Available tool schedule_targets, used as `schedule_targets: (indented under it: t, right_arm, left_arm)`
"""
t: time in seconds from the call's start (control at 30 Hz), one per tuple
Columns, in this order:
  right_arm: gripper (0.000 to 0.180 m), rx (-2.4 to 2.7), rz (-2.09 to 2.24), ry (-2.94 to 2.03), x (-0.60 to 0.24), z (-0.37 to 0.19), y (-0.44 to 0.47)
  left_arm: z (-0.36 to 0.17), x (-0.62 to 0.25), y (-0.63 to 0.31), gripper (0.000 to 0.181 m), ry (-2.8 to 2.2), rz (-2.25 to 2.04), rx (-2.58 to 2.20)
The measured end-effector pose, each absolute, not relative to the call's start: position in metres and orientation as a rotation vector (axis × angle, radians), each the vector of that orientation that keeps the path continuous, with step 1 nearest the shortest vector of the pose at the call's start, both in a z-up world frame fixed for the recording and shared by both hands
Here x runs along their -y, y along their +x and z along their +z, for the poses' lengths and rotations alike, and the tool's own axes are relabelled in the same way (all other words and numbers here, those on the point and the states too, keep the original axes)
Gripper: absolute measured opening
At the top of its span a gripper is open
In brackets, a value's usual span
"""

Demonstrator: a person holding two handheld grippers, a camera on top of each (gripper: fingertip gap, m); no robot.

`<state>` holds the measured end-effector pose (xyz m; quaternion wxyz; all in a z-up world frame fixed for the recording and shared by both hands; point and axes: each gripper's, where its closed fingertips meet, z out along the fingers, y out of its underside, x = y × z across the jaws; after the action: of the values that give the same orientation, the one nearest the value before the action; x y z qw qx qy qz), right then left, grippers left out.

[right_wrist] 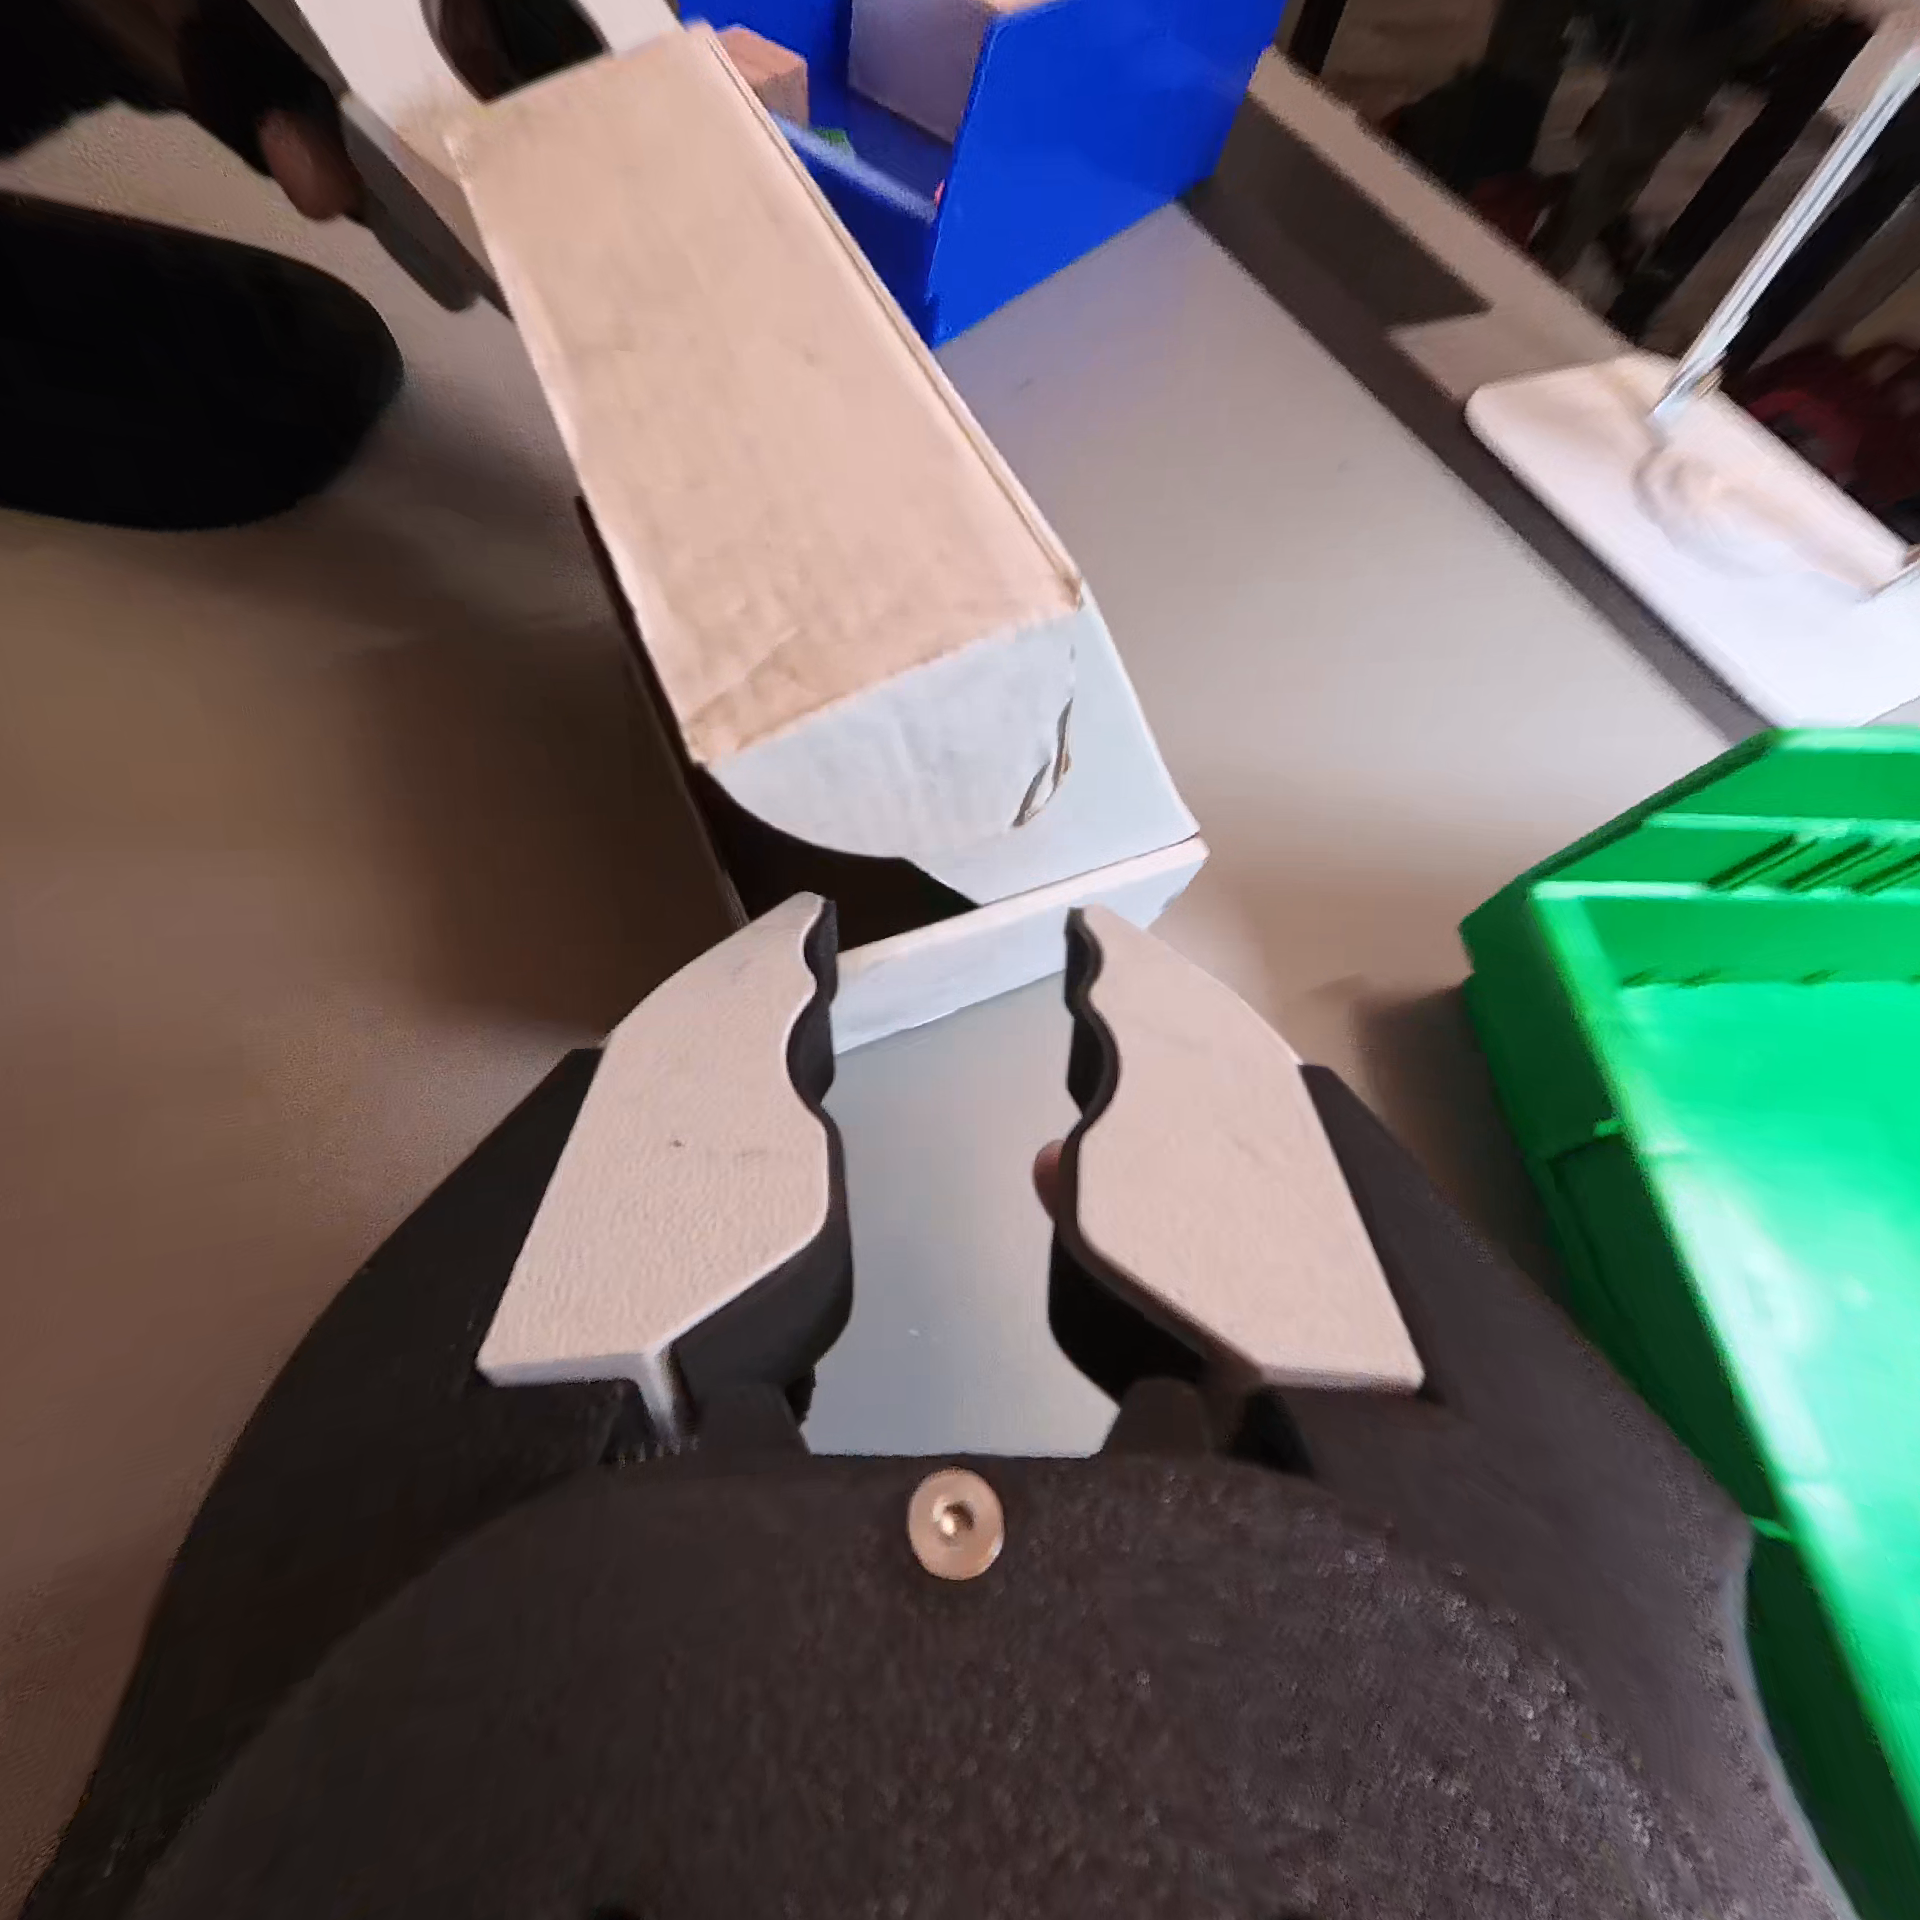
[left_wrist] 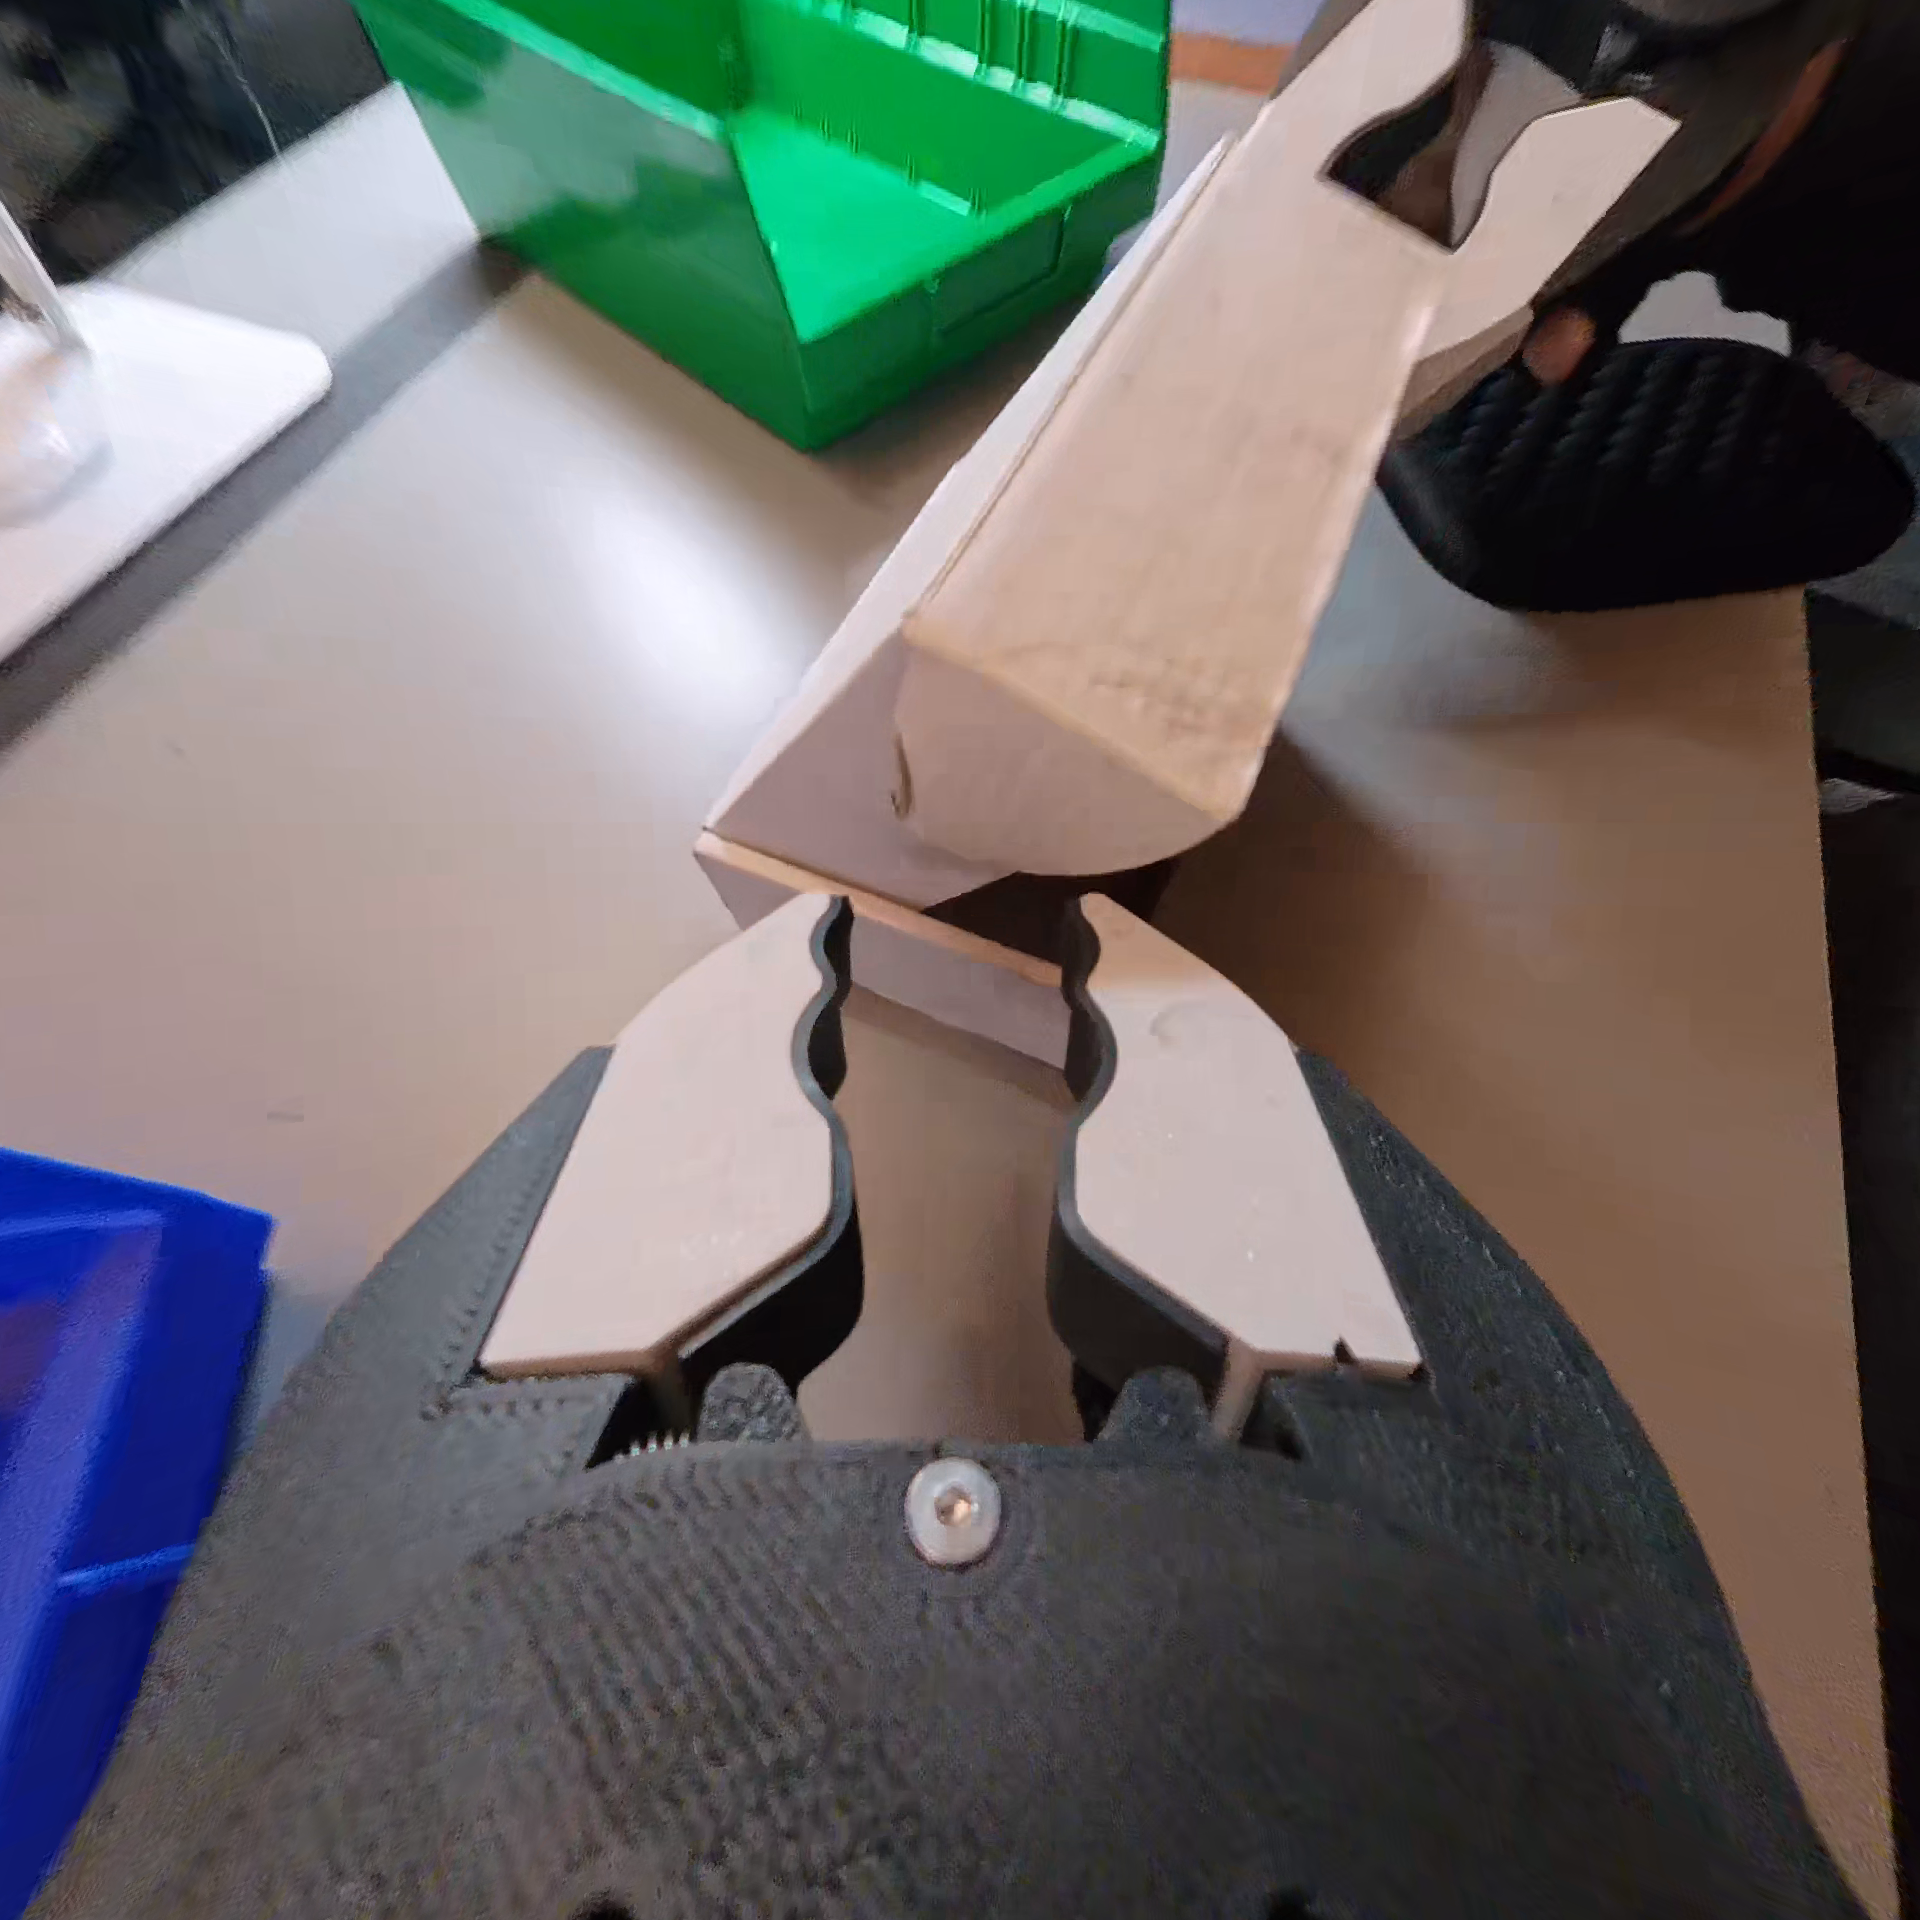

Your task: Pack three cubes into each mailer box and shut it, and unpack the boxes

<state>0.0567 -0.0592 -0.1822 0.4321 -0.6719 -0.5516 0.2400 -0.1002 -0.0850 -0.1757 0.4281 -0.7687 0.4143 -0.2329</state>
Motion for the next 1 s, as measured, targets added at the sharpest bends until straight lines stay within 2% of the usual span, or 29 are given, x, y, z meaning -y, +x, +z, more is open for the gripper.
schedule_targets:
  t: [0.03, 0.17, 0.33, 0.43, 1.0]
  right_arm:
    - [0.046, 1.388, 0.55, -1.624, 0.059, -0.176, 0.059]
    - [0.056, 1.447, 0.351, -1.43, 0.06, -0.154, 0.056]
    - [0.052, 1.488, 0.214, -1.313, 0.063, -0.143, 0.045]
    - [0.045, 1.519, 0.182, -1.302, 0.064, -0.145, 0.043]
    - [0.04, 1.561, 0.545, -1.864, 0.109, -0.195, 0.054]
  left_arm:
    - [-0.168, 0.087, -0.102, 0.039, -1.876, -0.559, -1.048]
    - [-0.142, 0.096, -0.1, 0.047, -1.691, -0.406, -1.113]
    - [-0.136, 0.1, -0.085, 0.053, -1.63, -0.269, -1.166]
    - [-0.146, 0.094, -0.086, 0.04, -1.674, -0.229, -1.165]
    - [-0.186, 0.147, -0.07, 0.036, -2.204, -0.905, -0.984]
